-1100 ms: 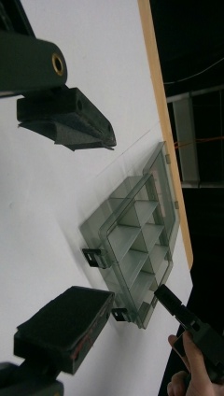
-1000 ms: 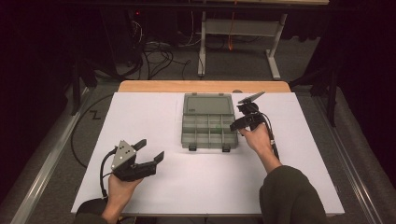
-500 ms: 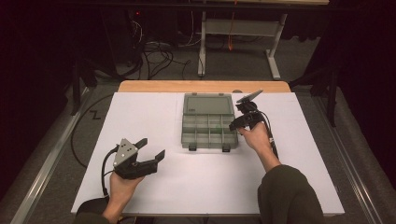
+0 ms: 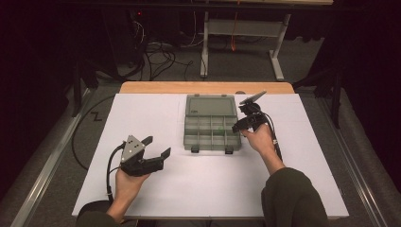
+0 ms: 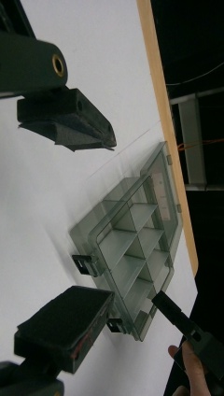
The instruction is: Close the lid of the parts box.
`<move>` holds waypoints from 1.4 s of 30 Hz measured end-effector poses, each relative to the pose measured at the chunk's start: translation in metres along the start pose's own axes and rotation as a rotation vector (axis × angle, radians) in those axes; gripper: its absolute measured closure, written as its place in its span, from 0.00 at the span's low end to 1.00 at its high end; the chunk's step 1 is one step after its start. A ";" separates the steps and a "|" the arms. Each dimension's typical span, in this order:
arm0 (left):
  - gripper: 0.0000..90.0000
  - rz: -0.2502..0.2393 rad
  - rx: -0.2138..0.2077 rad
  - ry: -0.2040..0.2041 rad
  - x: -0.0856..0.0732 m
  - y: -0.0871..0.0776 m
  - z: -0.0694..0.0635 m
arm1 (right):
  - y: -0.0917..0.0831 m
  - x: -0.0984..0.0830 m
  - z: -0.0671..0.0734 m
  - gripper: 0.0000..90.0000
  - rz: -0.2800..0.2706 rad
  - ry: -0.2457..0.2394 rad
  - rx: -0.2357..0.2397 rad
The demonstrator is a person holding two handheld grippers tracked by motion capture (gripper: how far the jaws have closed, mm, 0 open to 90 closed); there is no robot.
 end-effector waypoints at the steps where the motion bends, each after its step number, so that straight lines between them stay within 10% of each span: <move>1: 0.25 0.000 0.000 -0.001 0.001 0.001 0.000 | 0.000 0.000 0.000 0.68 -0.002 0.002 0.000; 42: 0.26 0.031 -0.013 -0.020 0.031 0.061 0.005 | 0.000 -0.001 0.001 0.68 -0.006 -0.002 -0.007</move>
Point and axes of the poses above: each handheld gripper's, and its own axes: y roughly forward along the jaws, x roughly out of its top, z roughly to its left, the point moved 5 cm from there along y, roughly forward along the jaws, and after that the axes turned 5 degrees about z, right-handed, at the moved point
